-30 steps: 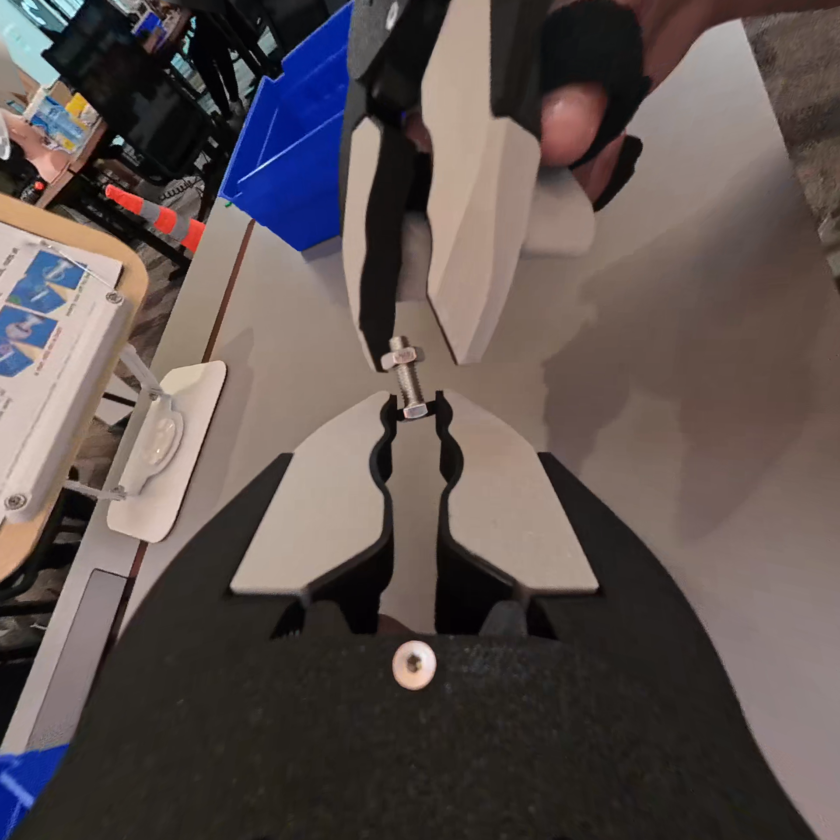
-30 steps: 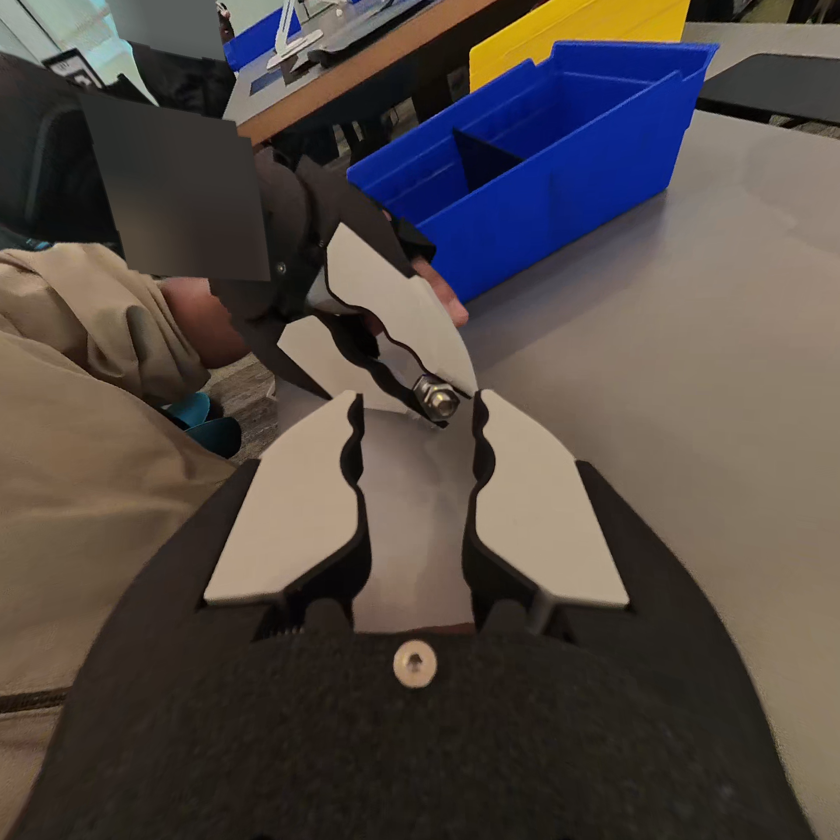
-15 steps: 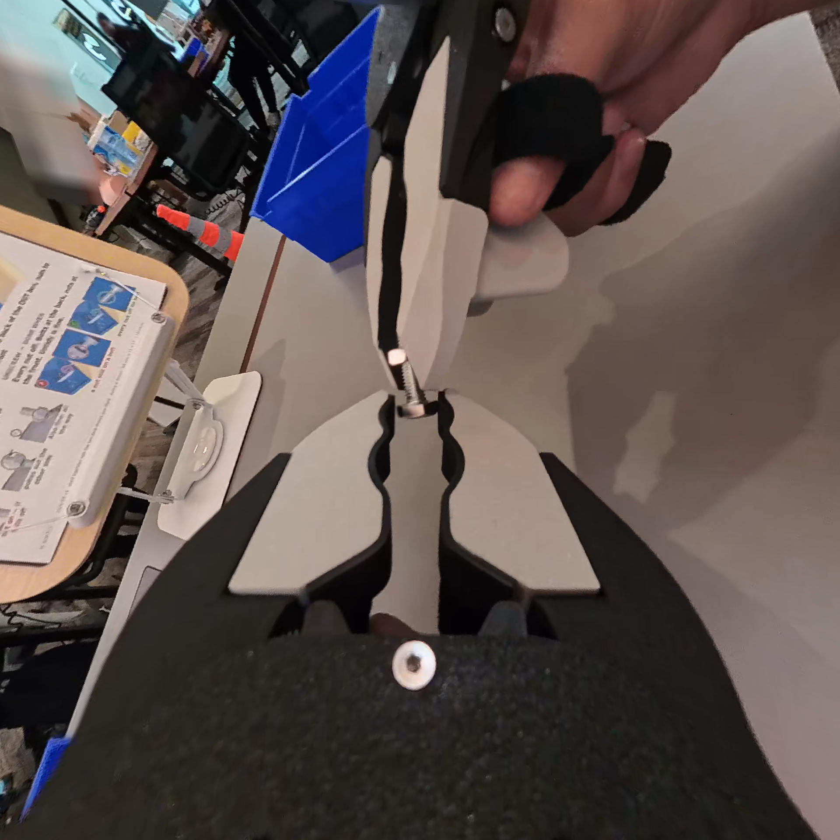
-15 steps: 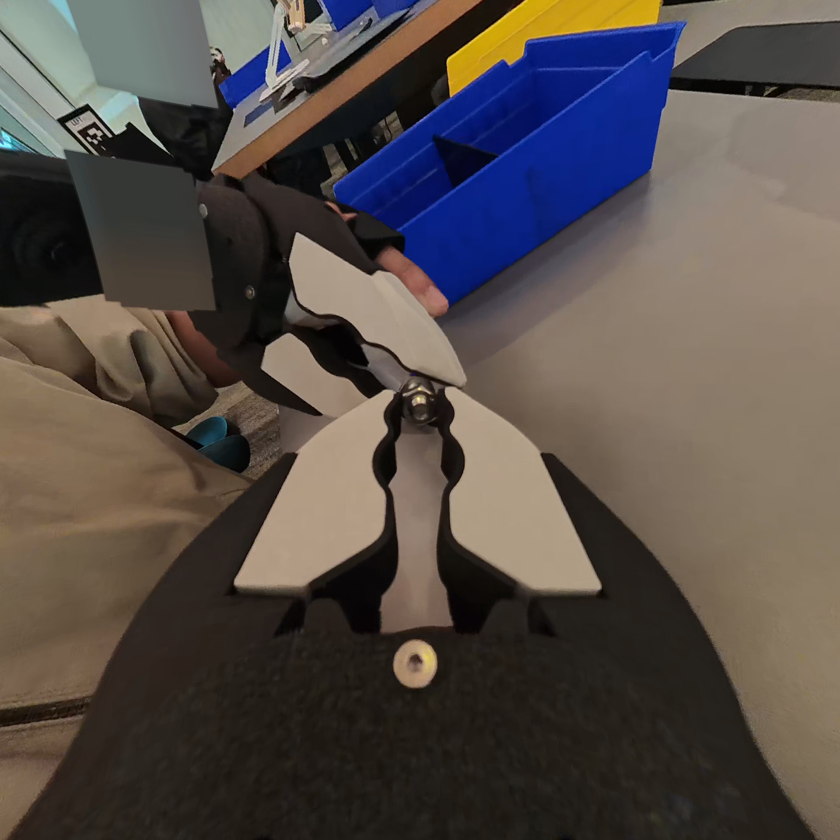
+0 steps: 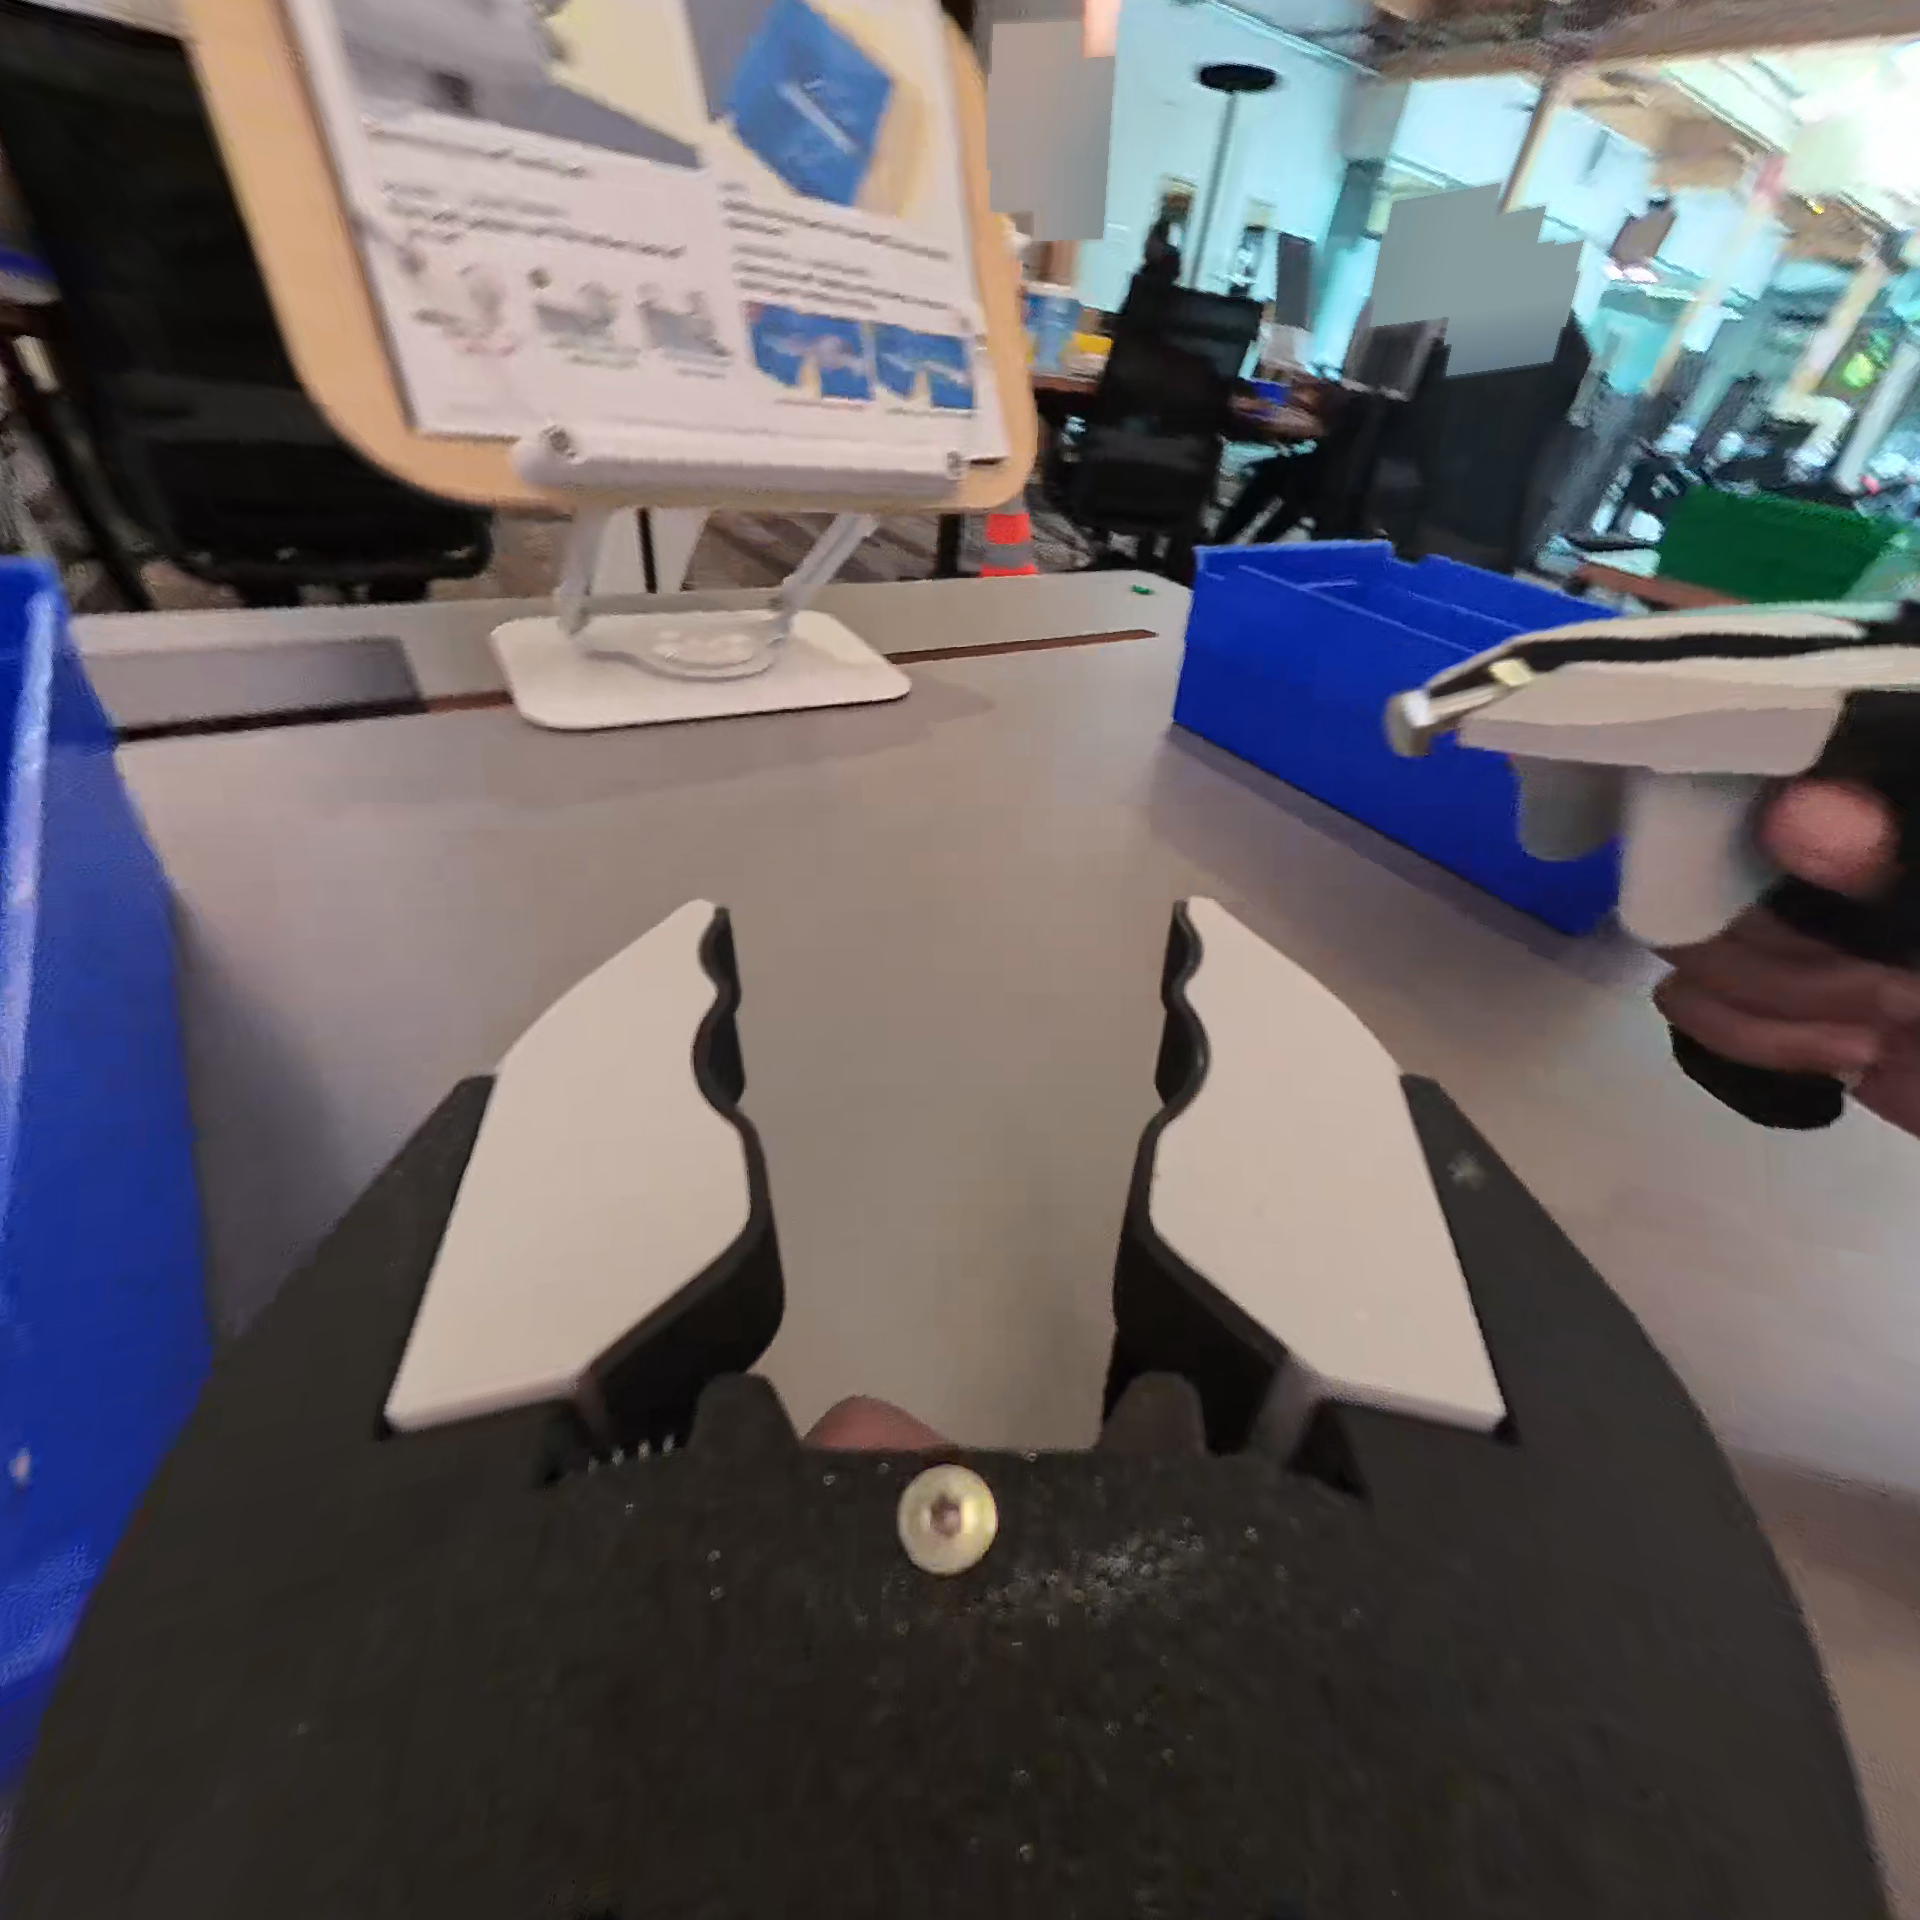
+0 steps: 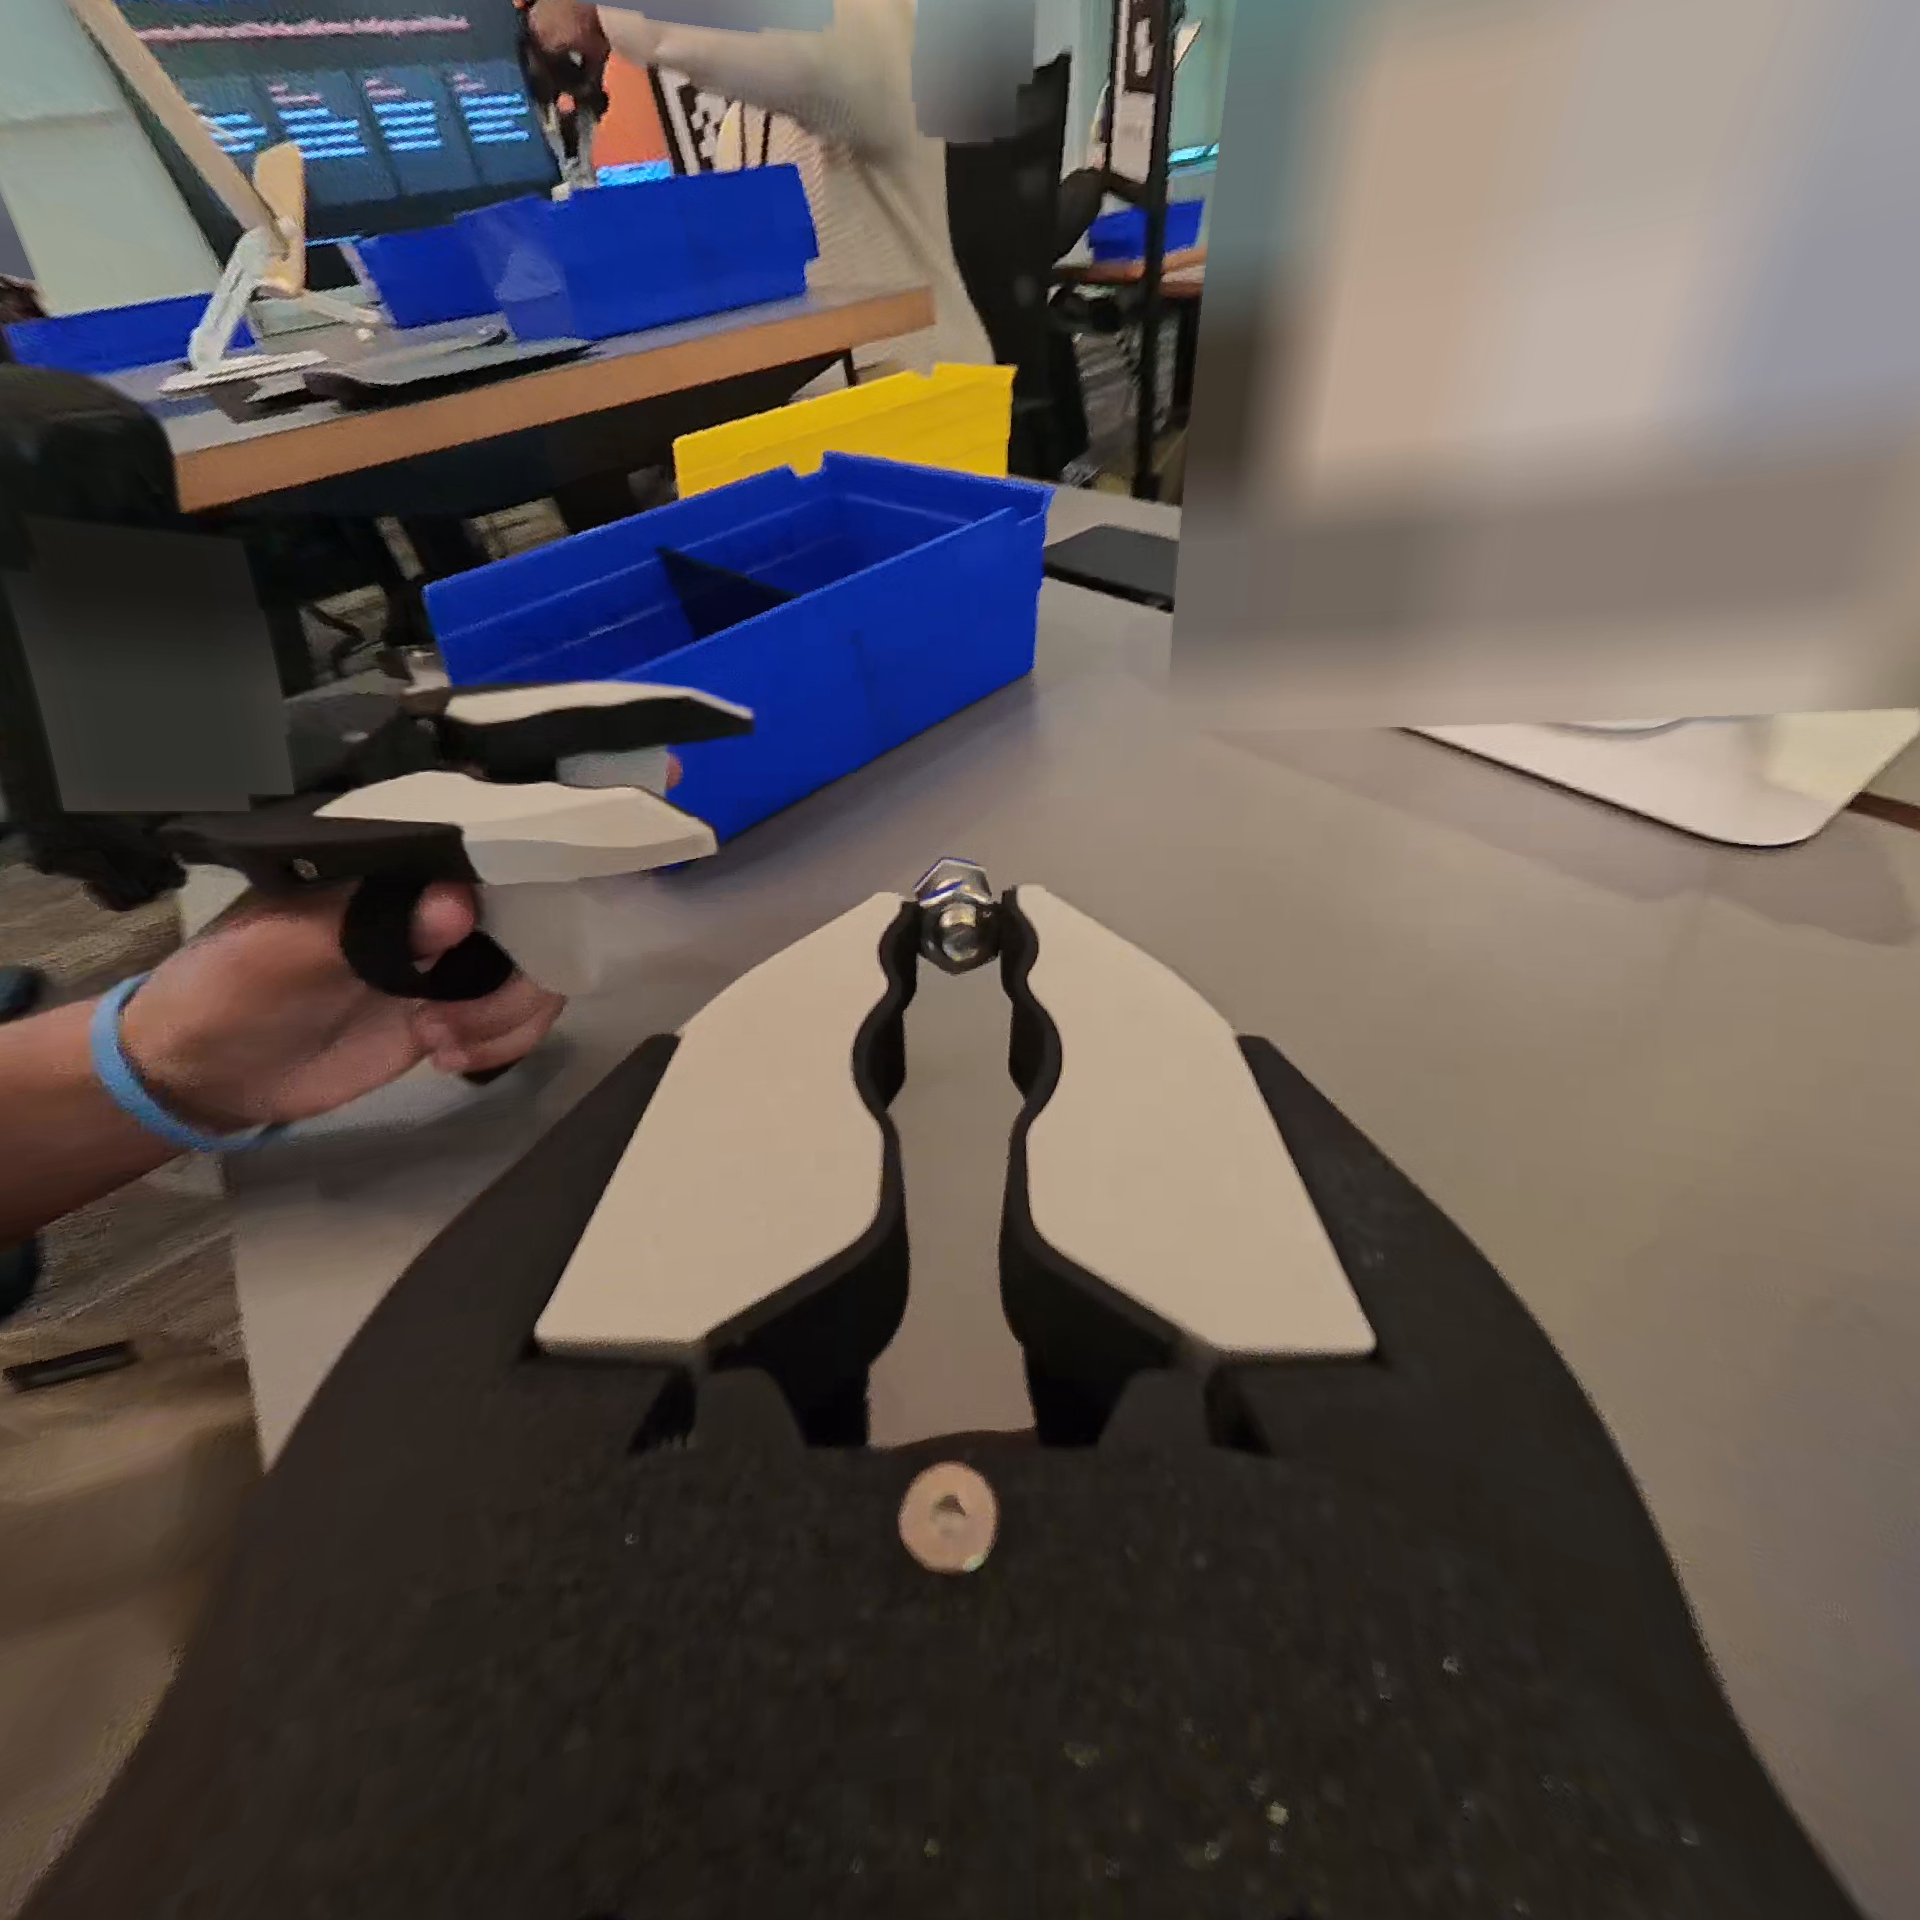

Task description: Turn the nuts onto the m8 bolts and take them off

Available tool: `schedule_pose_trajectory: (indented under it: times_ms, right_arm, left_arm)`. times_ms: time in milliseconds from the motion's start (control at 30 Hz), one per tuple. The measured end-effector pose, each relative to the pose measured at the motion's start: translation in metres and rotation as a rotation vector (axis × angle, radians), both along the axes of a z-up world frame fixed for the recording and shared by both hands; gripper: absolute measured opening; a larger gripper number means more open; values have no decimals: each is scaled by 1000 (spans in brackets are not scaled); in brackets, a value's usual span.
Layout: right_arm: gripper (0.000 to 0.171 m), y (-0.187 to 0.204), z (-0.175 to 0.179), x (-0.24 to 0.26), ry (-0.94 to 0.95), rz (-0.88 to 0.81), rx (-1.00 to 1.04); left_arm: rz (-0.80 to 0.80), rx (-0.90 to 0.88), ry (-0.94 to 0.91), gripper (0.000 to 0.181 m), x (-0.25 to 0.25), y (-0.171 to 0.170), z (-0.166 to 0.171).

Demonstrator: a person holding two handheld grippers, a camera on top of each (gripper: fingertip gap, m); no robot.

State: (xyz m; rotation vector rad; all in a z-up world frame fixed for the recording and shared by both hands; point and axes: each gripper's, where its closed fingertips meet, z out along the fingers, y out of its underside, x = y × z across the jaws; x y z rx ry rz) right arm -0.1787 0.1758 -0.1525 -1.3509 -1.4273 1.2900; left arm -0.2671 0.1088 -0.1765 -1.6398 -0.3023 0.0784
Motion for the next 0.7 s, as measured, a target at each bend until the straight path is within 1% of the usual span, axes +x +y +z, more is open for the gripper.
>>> schedule_pose_trajectory:
  times_ms: [100,200,333,500,600,700]
  right_arm:
    - [15,-1,-5,8,19,-38,38]
    - [15,-4,-14,12,-1,-41,25]
    - [15,-4,-20,14,-15,-54,-3]
    - [15,2,-17,16,-4,-76,-24]
    - [15,22,-4,22,7,-121,-3]
    - [15,75,25,37,26,-232,39]
  left_arm:
    - [100,38,13,79,-7,-13,-4]
    - [164,42,148,75,-11,-20,5]
    - [130,31,132,74,-4,-15,2]
    - [118,26,149,72,1,-12,-1]
    - [110,16,141,72,1,-9,-4]
    - [105,24,135,71,1,-10,-3]
